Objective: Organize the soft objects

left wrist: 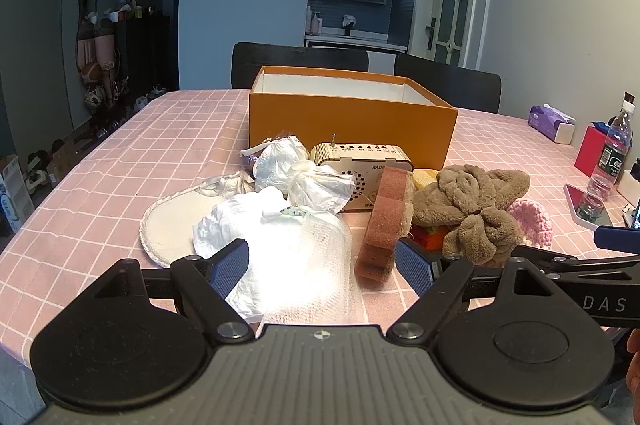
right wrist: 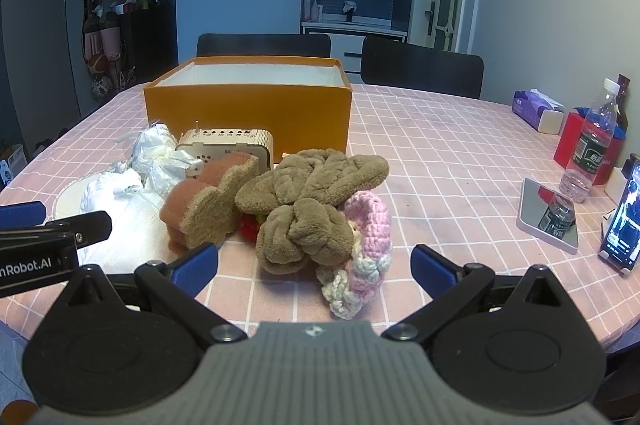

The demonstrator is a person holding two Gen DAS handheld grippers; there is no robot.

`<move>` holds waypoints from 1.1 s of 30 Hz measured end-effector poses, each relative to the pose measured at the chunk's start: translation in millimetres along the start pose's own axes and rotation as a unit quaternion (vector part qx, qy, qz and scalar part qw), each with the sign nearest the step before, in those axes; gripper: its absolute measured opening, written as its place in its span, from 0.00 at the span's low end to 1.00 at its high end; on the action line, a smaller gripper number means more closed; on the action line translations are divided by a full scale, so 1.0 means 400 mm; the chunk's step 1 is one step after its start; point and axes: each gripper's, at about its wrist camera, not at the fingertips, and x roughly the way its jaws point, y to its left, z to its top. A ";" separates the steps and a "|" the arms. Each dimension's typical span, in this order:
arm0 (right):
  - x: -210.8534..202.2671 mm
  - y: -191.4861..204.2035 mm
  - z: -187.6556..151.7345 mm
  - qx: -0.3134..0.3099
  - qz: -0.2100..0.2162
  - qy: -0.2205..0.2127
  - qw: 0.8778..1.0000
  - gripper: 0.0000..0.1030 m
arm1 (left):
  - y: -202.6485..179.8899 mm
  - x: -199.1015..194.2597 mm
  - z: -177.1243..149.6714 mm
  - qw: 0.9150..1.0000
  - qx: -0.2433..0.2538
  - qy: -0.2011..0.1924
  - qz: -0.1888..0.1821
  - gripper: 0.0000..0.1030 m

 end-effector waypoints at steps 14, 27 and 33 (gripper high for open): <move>0.003 -0.001 -0.004 0.000 0.003 0.004 1.000 0.97 | -0.002 0.004 0.000 1.000 -0.006 0.007 -0.003 0.94; 0.005 0.004 -0.005 -0.001 0.003 0.003 1.000 0.97 | 0.002 0.006 -0.003 1.000 -0.010 0.008 -0.002 0.94; 0.004 0.004 -0.005 0.000 0.006 0.004 1.000 0.97 | 0.002 0.005 -0.003 1.000 -0.011 0.009 -0.001 0.94</move>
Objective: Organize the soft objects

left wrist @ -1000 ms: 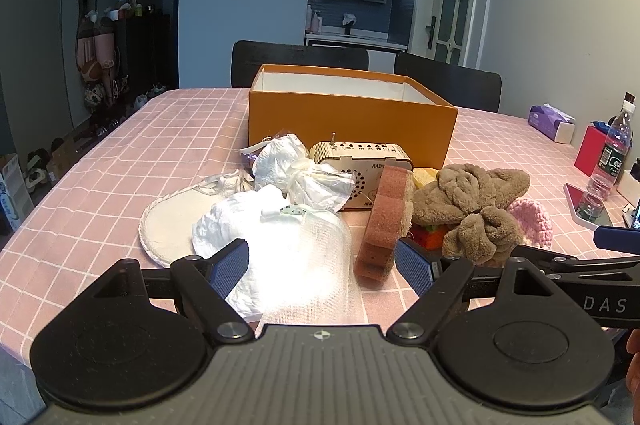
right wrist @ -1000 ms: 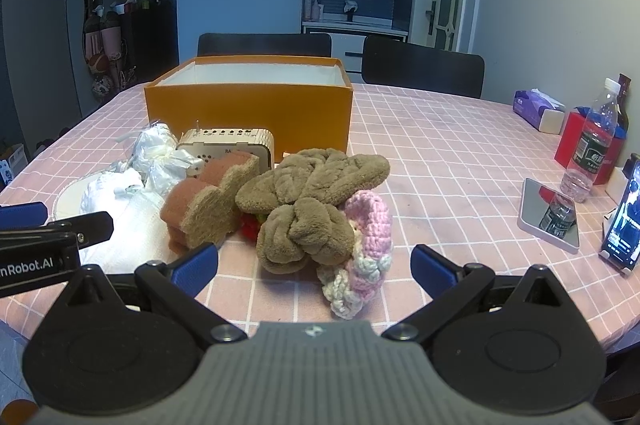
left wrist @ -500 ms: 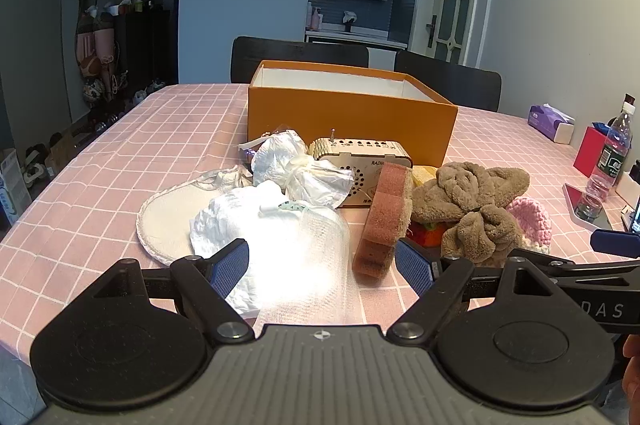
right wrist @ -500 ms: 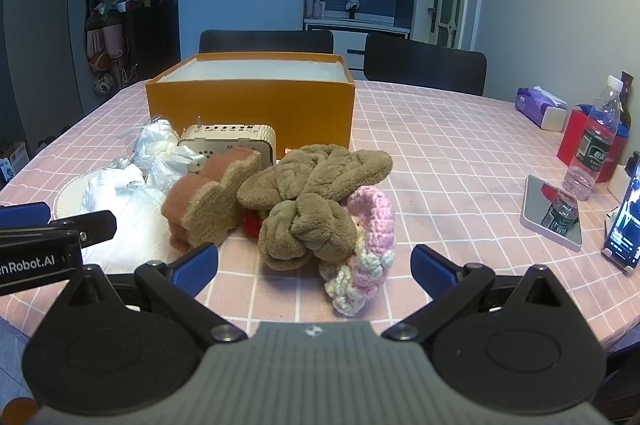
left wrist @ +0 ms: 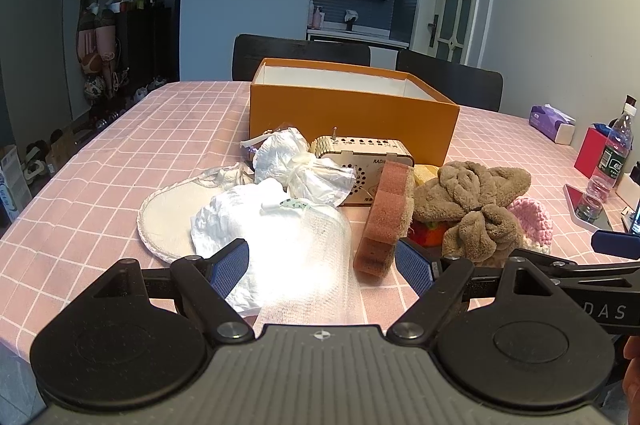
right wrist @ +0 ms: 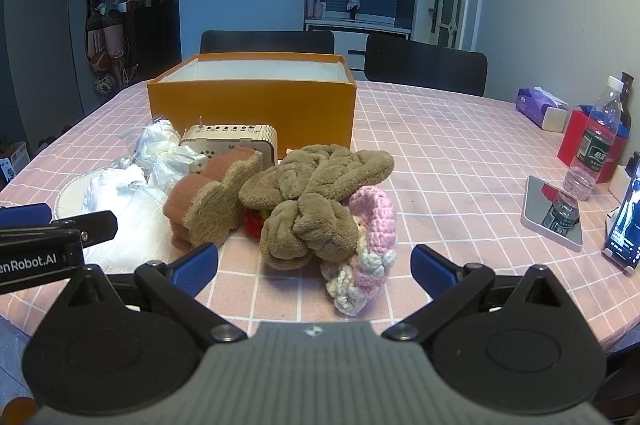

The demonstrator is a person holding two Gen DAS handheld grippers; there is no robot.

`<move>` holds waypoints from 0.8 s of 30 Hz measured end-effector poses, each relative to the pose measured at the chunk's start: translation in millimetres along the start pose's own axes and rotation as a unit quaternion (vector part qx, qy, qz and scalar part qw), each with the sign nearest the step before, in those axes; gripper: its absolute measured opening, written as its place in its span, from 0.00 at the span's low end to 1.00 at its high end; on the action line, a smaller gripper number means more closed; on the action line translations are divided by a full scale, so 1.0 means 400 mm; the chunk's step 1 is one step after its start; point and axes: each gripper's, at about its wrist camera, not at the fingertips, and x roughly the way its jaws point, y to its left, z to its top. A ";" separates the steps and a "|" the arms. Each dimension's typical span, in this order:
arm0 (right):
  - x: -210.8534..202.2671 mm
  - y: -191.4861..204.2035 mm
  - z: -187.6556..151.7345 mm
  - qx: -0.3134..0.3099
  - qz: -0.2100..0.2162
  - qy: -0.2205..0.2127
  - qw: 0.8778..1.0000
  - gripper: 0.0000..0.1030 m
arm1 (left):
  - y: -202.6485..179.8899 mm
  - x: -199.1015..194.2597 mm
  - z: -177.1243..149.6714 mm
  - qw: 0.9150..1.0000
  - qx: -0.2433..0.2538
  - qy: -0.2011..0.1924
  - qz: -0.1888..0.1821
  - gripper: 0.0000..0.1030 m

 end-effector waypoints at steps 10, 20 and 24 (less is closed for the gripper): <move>-0.006 0.000 0.003 -0.003 0.001 -0.003 1.000 0.97 | -0.001 -0.002 0.001 1.000 -0.001 -0.002 0.000 0.94; -0.008 0.003 0.004 -0.005 0.002 -0.004 1.000 0.97 | 0.000 -0.002 0.000 1.000 -0.001 -0.002 0.000 0.94; -0.011 0.005 0.005 -0.007 0.004 -0.004 1.000 0.97 | 0.000 -0.002 0.000 1.000 -0.001 -0.002 0.000 0.94</move>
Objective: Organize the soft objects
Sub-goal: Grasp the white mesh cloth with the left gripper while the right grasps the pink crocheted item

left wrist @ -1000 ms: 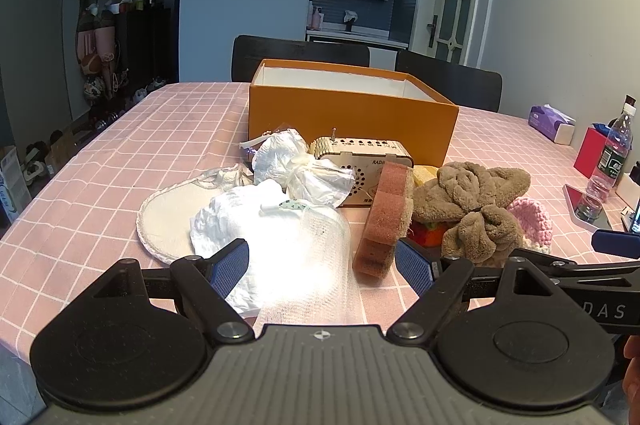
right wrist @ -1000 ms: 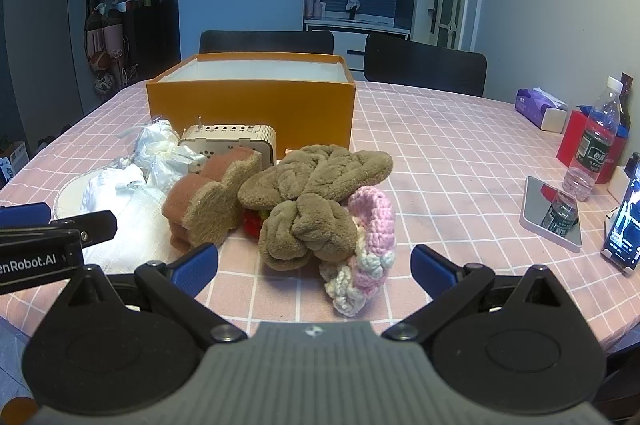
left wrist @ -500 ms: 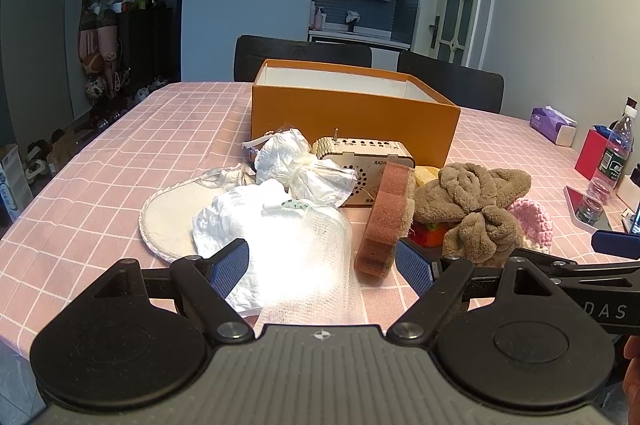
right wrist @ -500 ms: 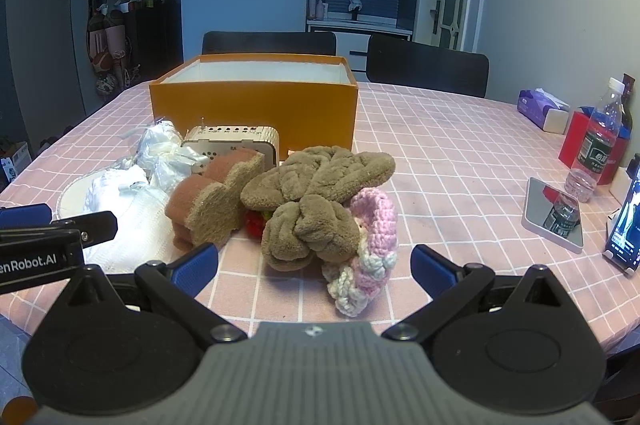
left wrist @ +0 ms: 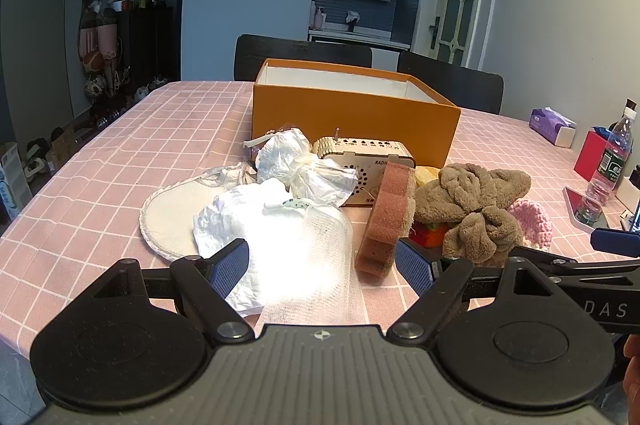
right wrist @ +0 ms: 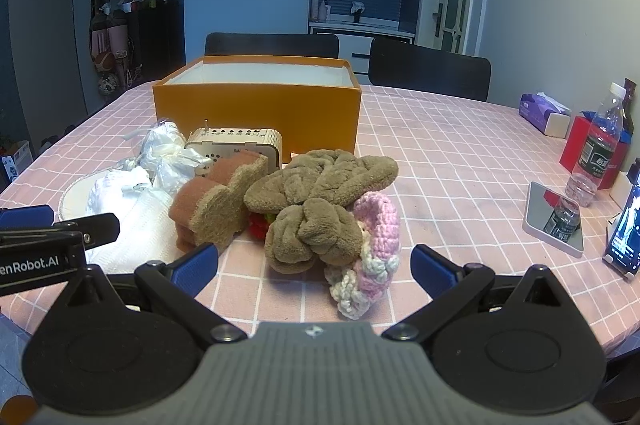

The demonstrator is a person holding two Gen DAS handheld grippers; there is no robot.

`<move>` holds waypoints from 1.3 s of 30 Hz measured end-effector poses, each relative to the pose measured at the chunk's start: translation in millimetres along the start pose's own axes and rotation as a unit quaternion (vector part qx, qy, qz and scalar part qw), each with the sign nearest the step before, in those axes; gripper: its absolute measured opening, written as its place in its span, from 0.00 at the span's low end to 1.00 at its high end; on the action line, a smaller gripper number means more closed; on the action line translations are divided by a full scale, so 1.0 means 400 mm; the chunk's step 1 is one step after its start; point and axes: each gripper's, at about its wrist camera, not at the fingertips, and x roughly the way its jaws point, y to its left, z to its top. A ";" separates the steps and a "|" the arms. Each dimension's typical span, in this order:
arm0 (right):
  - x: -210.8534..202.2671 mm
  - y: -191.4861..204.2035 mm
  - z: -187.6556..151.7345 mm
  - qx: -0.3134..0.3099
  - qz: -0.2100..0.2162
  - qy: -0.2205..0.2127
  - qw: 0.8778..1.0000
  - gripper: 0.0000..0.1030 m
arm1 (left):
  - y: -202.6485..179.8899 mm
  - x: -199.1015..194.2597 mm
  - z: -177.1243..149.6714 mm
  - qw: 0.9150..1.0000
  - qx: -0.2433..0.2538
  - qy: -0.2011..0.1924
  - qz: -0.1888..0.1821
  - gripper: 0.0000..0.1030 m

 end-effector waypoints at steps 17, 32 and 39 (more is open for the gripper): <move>0.057 -0.010 -0.031 -0.013 0.040 0.009 0.999 0.97 | 0.038 0.047 -0.043 0.998 0.035 0.018 -0.039 0.93; 0.081 0.075 -0.043 -0.069 0.100 -0.022 0.992 0.81 | 0.054 0.128 -0.073 0.994 0.062 0.042 -0.073 0.08; 0.095 0.087 -0.042 -0.071 0.093 -0.016 0.993 0.81 | 0.066 0.113 -0.051 0.996 0.040 0.043 -0.068 0.33</move>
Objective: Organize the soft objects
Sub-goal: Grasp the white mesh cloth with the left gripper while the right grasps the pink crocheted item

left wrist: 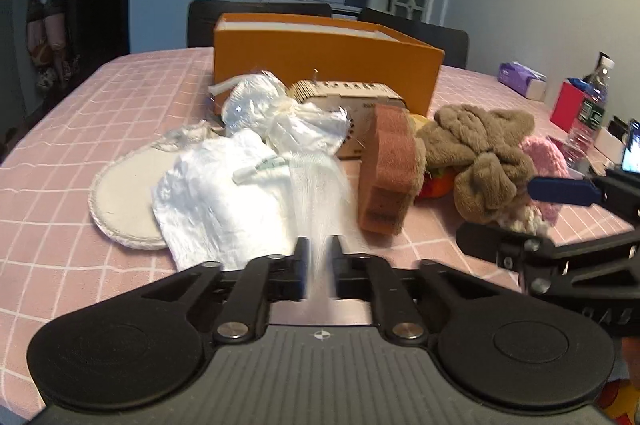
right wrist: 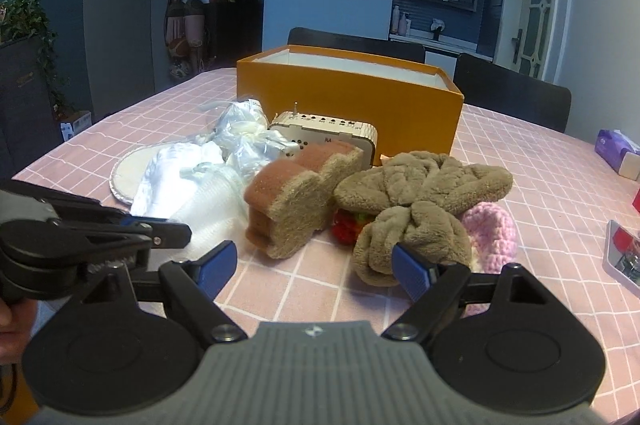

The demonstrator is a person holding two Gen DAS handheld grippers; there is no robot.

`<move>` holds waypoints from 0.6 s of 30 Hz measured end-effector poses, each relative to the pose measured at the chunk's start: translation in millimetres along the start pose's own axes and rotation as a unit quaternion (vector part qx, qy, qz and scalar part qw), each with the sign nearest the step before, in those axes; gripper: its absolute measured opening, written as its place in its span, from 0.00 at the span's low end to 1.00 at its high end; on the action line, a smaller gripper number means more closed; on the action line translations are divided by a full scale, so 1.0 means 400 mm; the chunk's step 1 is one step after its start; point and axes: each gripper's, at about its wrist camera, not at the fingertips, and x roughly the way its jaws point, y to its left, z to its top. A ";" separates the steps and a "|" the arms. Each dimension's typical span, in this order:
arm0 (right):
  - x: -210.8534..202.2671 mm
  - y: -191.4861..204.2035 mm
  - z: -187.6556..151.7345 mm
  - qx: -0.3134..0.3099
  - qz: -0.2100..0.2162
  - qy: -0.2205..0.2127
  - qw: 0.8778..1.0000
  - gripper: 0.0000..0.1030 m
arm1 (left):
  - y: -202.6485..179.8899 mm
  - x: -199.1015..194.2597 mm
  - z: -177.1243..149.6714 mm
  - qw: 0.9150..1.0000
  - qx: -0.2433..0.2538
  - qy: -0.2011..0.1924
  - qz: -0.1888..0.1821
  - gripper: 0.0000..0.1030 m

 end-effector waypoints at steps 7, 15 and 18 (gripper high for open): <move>-0.029 -0.040 -0.016 0.006 -0.036 -0.010 0.999 0.79 | -0.052 0.032 -0.002 0.999 0.053 0.010 0.007 0.69; -0.010 -0.078 -0.006 -0.007 -0.059 -0.021 0.998 0.78 | -0.073 0.049 -0.009 0.996 0.077 0.010 0.041 0.15; 0.006 -0.074 0.001 -0.018 -0.060 -0.025 0.998 0.78 | -0.067 0.026 0.005 0.997 0.067 -0.006 0.038 0.03</move>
